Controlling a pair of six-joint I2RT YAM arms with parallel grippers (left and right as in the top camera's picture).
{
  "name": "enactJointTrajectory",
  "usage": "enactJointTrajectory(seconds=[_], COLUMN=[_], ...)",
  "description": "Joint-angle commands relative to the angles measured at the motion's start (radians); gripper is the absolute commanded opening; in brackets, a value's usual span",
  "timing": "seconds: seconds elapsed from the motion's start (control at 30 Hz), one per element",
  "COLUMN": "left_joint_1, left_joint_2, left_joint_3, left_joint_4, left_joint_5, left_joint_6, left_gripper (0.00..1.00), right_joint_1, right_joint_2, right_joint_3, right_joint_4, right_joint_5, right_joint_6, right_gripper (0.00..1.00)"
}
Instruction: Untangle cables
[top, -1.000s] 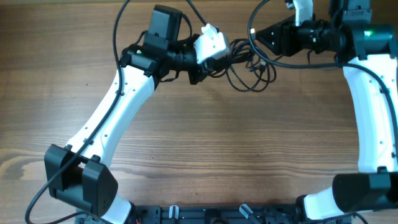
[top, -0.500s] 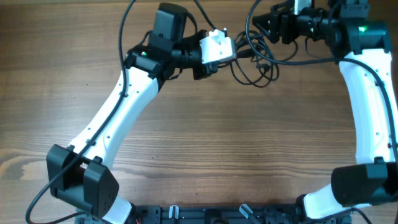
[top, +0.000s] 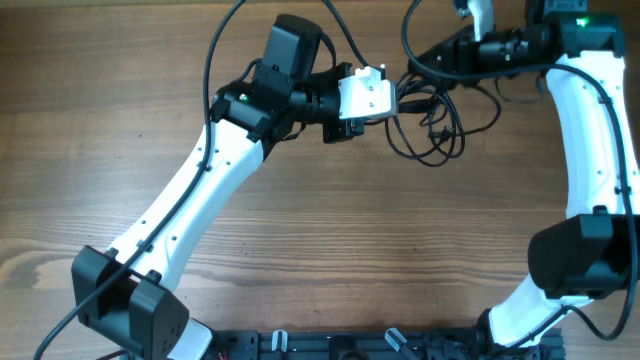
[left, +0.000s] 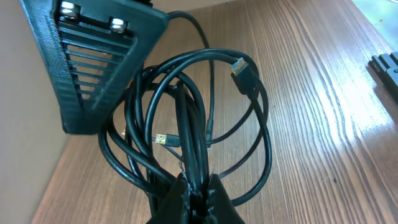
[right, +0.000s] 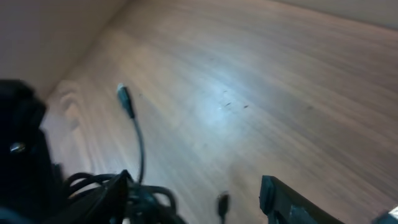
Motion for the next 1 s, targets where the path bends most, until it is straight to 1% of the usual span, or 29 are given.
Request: enactJointTrajectory(seconds=[0.0, 0.07, 0.1, 0.2, 0.23, 0.3, 0.43, 0.53, 0.63, 0.7, 0.77, 0.87, 0.97], left_joint_1=[0.0, 0.0, 0.0, 0.0, 0.0, 0.0, 0.0, 0.0, 0.0, 0.0, 0.001, 0.001, 0.001], left_joint_2=[-0.03, -0.03, -0.03, -0.03, -0.03, -0.03, -0.03, -0.03, -0.03, -0.03, -0.03, -0.03, -0.03], left_joint_3=[0.003, 0.003, 0.003, 0.003, 0.003, 0.003, 0.003, 0.003, 0.003, 0.003, 0.003, 0.003, 0.003], left_joint_4=[-0.001, -0.012, -0.016, -0.038, -0.042, -0.046, -0.046, -0.046, -0.046, -0.047, -0.047, -0.05, -0.057], left_joint_5=[0.014, 0.014, 0.013, 0.013, 0.013, 0.013, 0.013, 0.013, 0.007, -0.013, -0.014, -0.03, -0.058], left_joint_6=[0.019, 0.019, 0.019, 0.019, 0.019, 0.019, 0.019, 0.019, 0.019, 0.019, 0.019, 0.019, 0.018], left_gripper=[0.04, 0.04, 0.04, 0.04, 0.04, 0.04, 0.04, 0.04, 0.04, 0.04, 0.04, 0.04, 0.04], right_joint_1=[0.023, 0.034, 0.034, 0.035, 0.035, 0.035, 0.035, 0.035, 0.035, 0.035, 0.035, 0.035, 0.035], right_joint_2=[0.026, 0.033, 0.038, 0.076, 0.089, 0.108, 0.12, 0.12, 0.12, 0.12, 0.12, 0.12, 0.12], right_joint_3=[0.019, 0.016, 0.016, 0.016, 0.016, 0.016, 0.016, 0.016, 0.016, 0.016, 0.016, 0.016, 0.016], right_joint_4=[-0.027, -0.029, -0.029, -0.028, -0.029, -0.029, -0.034, -0.056, -0.089, -0.105, -0.127, -0.15, -0.183], right_joint_5=[-0.074, -0.072, -0.072, -0.072, -0.075, -0.075, -0.068, -0.068, -0.069, -0.068, -0.068, -0.077, -0.093], right_joint_6=[-0.079, -0.076, -0.075, -0.049, -0.048, -0.042, -0.043, -0.05, -0.051, -0.052, -0.052, -0.052, -0.053], right_gripper=[0.64, 0.5, 0.45, 0.34, 0.32, 0.31, 0.33, 0.49, 0.55, 0.55, 0.54, 0.48, 0.35])
